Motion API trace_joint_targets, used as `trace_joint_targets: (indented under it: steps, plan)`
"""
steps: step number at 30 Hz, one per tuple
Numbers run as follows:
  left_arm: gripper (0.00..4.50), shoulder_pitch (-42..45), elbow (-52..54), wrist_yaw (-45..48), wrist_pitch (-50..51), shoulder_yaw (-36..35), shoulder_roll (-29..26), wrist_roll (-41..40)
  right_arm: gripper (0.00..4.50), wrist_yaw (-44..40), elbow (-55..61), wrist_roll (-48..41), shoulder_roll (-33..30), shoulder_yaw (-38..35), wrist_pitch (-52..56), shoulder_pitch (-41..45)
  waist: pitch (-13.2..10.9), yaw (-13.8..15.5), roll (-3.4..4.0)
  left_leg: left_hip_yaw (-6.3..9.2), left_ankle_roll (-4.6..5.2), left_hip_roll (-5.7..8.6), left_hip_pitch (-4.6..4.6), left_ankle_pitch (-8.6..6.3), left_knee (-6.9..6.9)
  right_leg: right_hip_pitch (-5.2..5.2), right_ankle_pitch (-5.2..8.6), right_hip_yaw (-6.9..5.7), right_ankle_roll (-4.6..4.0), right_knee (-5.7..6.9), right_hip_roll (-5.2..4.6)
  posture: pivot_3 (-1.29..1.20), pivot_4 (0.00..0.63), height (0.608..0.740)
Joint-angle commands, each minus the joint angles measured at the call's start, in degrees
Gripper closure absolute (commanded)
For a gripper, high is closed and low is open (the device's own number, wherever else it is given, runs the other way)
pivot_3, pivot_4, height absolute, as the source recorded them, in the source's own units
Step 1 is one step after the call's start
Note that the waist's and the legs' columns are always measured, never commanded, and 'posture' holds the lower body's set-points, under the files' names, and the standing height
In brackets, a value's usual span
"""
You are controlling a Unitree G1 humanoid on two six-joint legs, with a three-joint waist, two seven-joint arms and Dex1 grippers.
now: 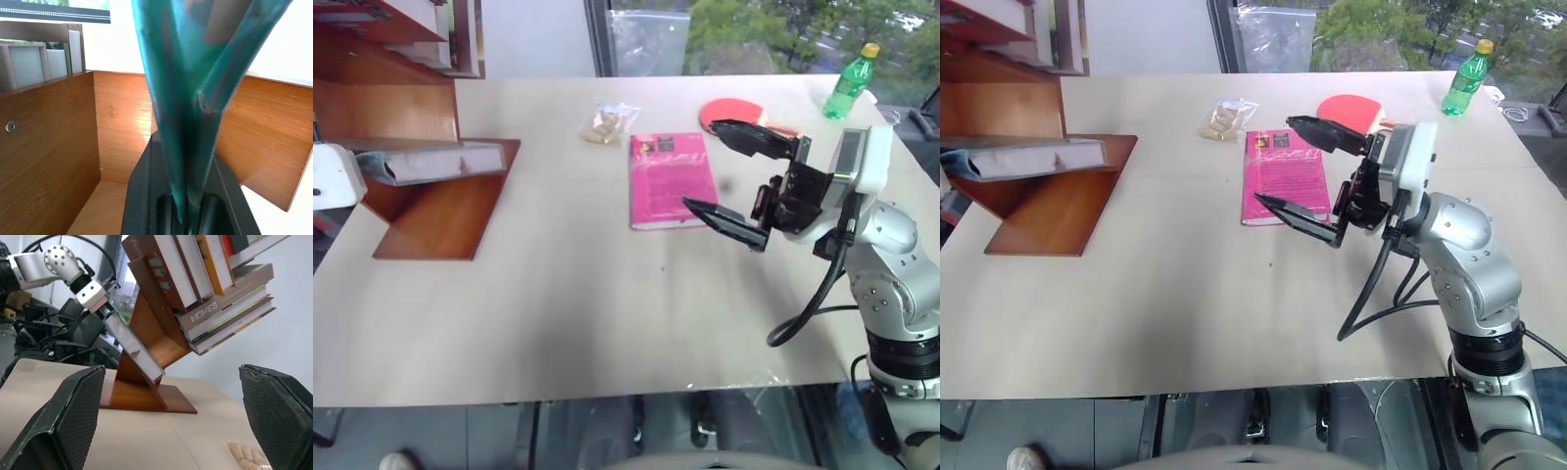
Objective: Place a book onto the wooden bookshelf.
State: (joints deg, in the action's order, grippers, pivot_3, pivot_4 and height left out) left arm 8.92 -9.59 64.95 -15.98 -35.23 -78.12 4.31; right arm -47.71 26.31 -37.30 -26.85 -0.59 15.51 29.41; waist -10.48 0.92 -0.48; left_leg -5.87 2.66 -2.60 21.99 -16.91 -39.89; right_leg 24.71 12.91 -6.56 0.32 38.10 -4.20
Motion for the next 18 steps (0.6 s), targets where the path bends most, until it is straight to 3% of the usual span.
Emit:
trace_joint_targets:
  steps: [1,6,9,15,18]
  plan:
    - [4.45,0.0,0.2,-1.6,3.8,-0.6,-0.3,-0.8,0.01,1.0,2.7,-2.2,0.8,-1.5,-0.2,1.6,0.0,0.0,0.01,0.00,-0.01,-0.02,0.00,0.01,0.00,0.00,0.00,0.01,-0.01,0.00,0.02,0.00,0.150,0.740]
    - [4.45,-2.3,2.2,-1.1,6.1,-3.6,0.8,-0.6,0.01,0.9,2.6,-3.5,2.2,-0.6,-0.5,2.5,0.0,-0.2,0.08,-0.09,-0.09,-0.20,0.00,0.05,0.01,0.07,-0.01,0.05,-0.03,0.02,0.18,0.00,0.150,0.740]
    - [3.41,-4.6,3.0,-0.6,7.5,-6.3,1.5,-0.1,0.01,0.4,2.0,-3.4,2.9,-0.1,-0.8,3.1,0.0,-0.3,0.08,-0.18,-0.08,-0.21,0.00,0.04,0.01,0.08,-0.01,0.14,-0.04,-0.01,0.18,0.00,0.150,0.740]
    - [0.43,-7.9,11.0,2.2,15.0,-14.4,5.7,-4.4,0.01,-1.7,0.4,-3.4,3.1,0.3,-0.9,3.1,0.0,-0.5,-0.03,-0.23,0.00,-0.21,0.17,-0.03,0.01,0.18,-0.12,0.18,-0.24,-0.19,0.18,0.00,0.150,0.740]
    - [0.24,-10.0,16.0,6.8,21.3,-21.4,8.0,-8.0,0.01,-3.8,-0.8,-3.4,2.6,0.3,-1.0,3.1,0.1,-0.7,-0.19,-0.26,0.05,-0.17,0.47,-0.06,-0.02,0.46,-0.14,0.22,-0.27,-0.20,0.15,0.00,0.150,0.740]
